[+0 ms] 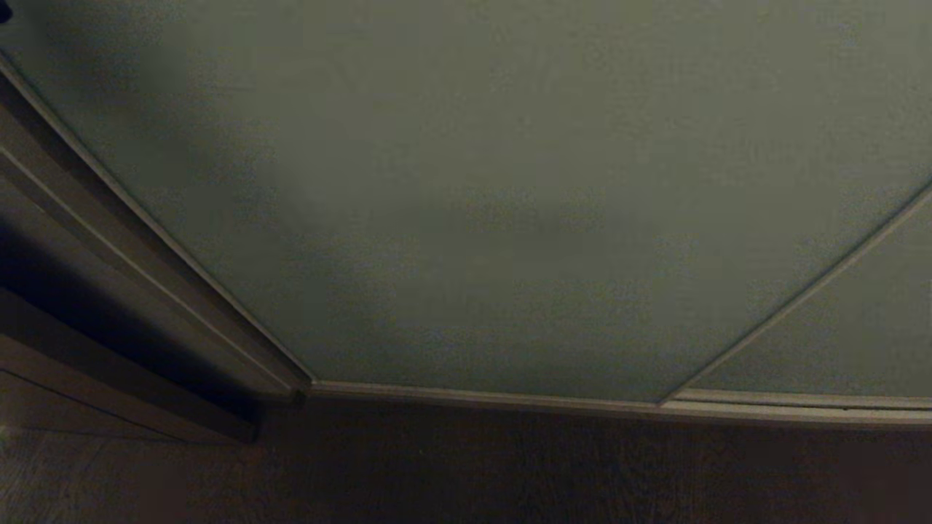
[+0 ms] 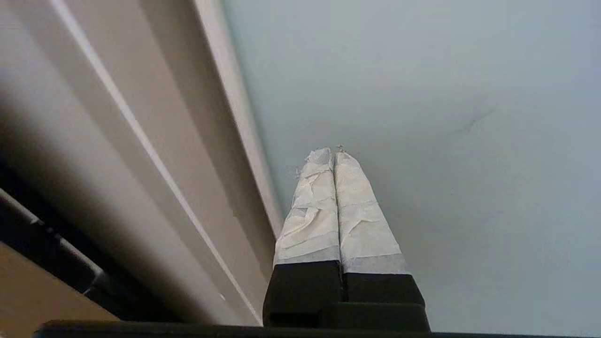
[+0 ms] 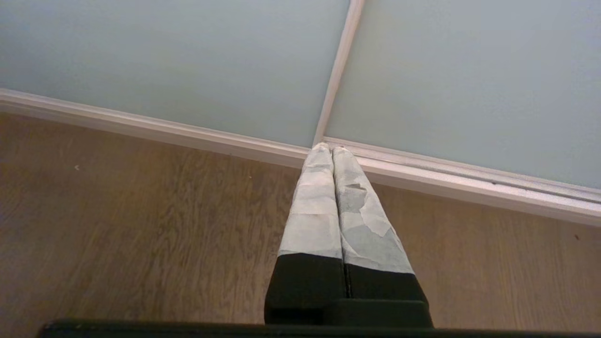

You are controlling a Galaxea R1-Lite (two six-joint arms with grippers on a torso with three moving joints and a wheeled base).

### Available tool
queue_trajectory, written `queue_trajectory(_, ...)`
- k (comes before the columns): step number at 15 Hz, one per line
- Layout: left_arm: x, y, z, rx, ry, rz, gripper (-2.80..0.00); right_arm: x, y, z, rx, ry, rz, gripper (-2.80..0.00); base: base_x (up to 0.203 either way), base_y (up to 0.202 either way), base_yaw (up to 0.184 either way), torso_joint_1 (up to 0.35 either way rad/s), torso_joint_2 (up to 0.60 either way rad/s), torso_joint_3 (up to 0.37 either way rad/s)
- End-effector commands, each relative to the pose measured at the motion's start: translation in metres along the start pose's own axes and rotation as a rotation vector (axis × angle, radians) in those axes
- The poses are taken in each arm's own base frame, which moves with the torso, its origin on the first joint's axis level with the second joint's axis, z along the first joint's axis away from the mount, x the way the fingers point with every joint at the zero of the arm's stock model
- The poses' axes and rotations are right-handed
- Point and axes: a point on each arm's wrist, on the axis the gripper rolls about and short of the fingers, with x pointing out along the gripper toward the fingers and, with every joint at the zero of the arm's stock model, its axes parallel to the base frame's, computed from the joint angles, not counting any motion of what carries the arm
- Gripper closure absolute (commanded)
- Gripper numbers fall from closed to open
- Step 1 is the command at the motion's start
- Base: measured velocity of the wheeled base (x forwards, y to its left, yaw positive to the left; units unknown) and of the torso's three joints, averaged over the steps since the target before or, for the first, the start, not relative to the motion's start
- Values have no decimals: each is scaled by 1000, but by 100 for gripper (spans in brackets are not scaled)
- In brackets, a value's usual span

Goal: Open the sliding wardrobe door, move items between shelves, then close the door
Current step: Open the door

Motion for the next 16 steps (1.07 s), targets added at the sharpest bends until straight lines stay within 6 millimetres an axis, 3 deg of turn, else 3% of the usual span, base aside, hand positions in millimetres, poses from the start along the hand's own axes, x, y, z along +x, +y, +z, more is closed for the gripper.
queue_trajectory(1, -17, 5, 14, -14, -23, -25, 0, 0, 0, 0, -1, 0, 2, 0, 0, 0, 0, 0, 0, 0)
queue_trajectory(9, -6, -2, 5, 0, 3, -15, 0, 0, 0, 0, -1, 0, 2, 0, 0, 0, 0, 0, 0, 0)
queue_trajectory(13, -34, 18, 26, -27, -53, 86, 0, 0, 0, 0, -1, 0, 2, 0, 0, 0, 0, 0, 0, 0)
queue_trajectory(16, -44, 27, 26, -6, -27, 226, 0, 0, 0, 0, -1, 0, 2, 0, 0, 0, 0, 0, 0, 0)
